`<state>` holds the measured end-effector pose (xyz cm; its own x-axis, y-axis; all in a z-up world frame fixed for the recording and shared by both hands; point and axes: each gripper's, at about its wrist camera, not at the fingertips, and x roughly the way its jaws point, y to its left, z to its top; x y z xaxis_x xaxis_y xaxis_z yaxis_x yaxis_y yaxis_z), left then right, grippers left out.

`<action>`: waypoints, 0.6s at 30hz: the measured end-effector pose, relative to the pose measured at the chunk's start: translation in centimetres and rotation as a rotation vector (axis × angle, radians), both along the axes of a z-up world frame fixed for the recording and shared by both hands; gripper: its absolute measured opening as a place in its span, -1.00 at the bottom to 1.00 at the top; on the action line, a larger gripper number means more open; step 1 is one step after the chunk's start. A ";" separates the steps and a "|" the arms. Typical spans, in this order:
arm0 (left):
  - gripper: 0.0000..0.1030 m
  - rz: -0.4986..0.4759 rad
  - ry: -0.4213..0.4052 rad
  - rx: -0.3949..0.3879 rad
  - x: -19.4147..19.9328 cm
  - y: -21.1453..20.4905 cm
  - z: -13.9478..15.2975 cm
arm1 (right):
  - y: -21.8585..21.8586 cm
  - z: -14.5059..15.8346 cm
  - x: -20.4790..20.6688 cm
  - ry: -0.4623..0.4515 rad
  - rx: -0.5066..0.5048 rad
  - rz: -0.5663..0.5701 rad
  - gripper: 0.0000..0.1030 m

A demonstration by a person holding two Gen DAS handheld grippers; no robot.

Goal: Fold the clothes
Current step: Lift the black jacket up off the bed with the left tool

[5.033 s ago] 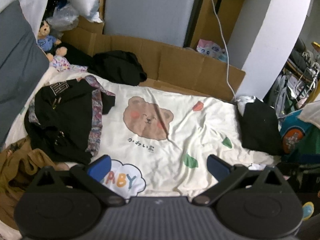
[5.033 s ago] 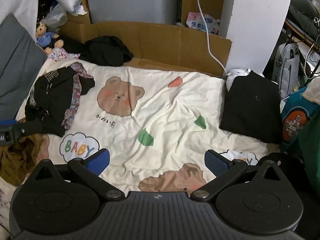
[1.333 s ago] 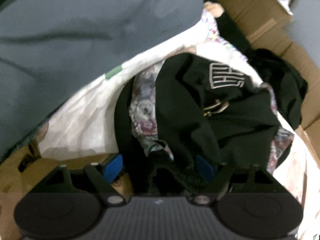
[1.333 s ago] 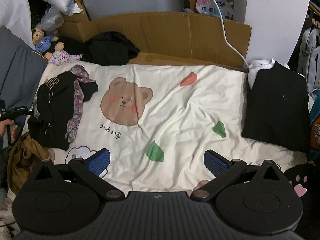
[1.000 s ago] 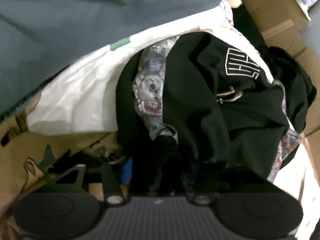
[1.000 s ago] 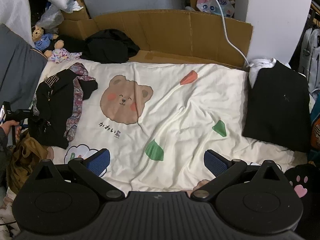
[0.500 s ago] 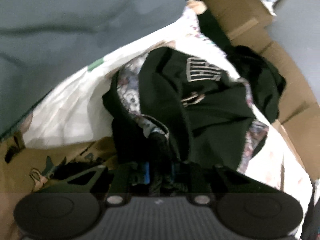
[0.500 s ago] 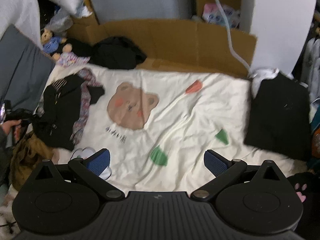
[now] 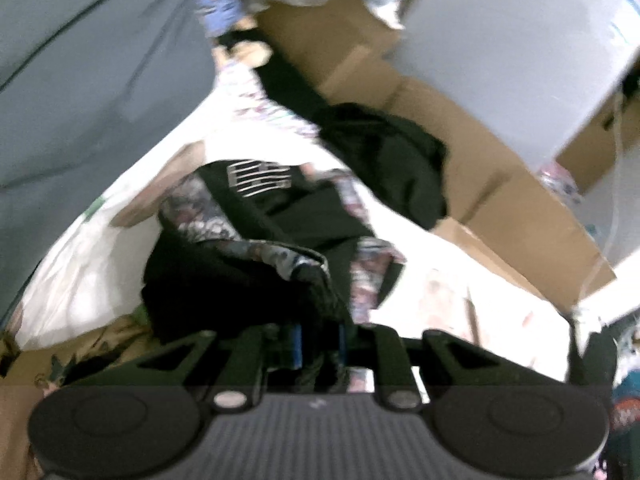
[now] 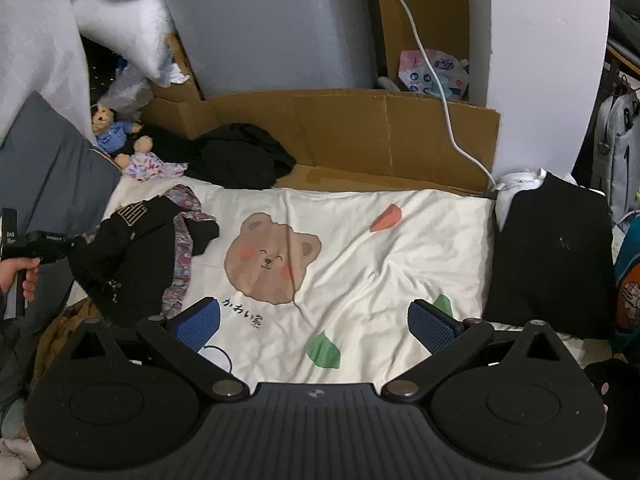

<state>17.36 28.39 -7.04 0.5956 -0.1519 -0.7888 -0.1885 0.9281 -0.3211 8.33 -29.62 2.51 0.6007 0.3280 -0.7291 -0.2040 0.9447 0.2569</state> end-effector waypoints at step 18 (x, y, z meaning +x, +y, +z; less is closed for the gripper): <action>-0.69 -0.312 -0.174 -0.070 0.3 -12.8 8.7 | 0.8 3.5 -1.4 -0.075 0.069 0.095 0.99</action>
<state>17.69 15.61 1.61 0.6365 -0.3974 -0.6610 0.1630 0.9070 -0.3883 6.93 -28.77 5.99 0.6167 0.4340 -0.6567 -0.3126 0.9007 0.3017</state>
